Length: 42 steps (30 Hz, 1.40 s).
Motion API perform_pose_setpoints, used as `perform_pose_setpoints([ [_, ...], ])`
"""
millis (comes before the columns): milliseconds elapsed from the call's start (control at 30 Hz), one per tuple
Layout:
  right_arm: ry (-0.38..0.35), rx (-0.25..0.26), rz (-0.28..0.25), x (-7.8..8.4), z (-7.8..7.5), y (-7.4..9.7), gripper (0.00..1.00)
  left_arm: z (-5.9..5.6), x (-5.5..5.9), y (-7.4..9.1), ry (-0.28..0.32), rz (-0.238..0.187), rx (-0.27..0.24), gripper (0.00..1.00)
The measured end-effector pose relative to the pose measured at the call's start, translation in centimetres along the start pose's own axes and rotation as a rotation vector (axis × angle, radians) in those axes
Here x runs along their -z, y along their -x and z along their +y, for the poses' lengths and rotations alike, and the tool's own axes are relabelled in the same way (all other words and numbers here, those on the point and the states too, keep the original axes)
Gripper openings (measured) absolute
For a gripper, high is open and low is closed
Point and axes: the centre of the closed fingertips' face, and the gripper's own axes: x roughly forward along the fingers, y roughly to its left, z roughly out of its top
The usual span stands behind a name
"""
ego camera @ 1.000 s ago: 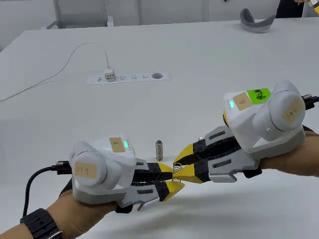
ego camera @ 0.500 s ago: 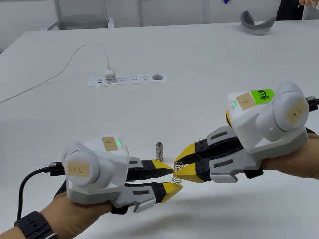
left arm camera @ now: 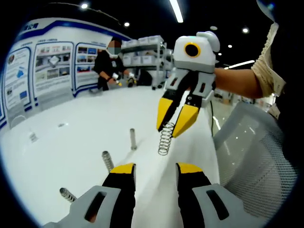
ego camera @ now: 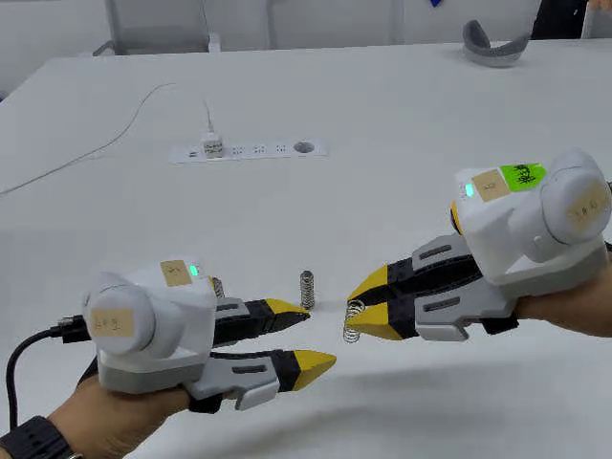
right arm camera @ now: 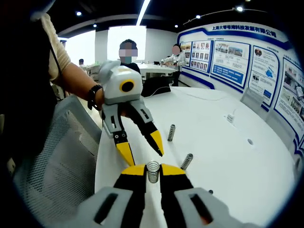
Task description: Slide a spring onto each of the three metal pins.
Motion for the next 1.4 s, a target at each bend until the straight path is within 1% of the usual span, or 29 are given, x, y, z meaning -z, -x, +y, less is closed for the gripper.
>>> perform_pose_setpoints([
  [267, -0.014, 0.025, -0.004, 0.1, -0.7, 0.6, 0.12, 0.5, 0.3, 1.1, 0.033, -0.02, -0.029, 0.4],
  [433, -0.02, 0.039, -0.008, 0.2, -1.1, 1.0, 0.12, 0.8, 0.9, 2.0, 0.054, -0.024, -0.044, 0.43],
  [733, -0.032, 0.063, -0.016, 0.3, -1.9, 1.5, 0.12, 2.0, 1.4, 4.1, 0.086, -0.052, -0.109, 0.47],
  [867, -0.04, 0.07, -0.017, 0.3, -2.2, 1.7, 0.12, 2.5, 2.0, 4.9, 0.093, -0.047, -0.138, 0.48],
  [1133, -0.05, 0.086, -0.019, 0.4, -2.9, 2.0, 0.12, 2.9, 2.8, 6.1, 0.096, -0.04, -0.181, 0.5],
  [1400, -0.063, 0.112, -0.029, 0.4, -3.9, 2.6, 0.12, 4.1, 3.2, 7.6, 0.125, -0.058, -0.233, 0.52],
])
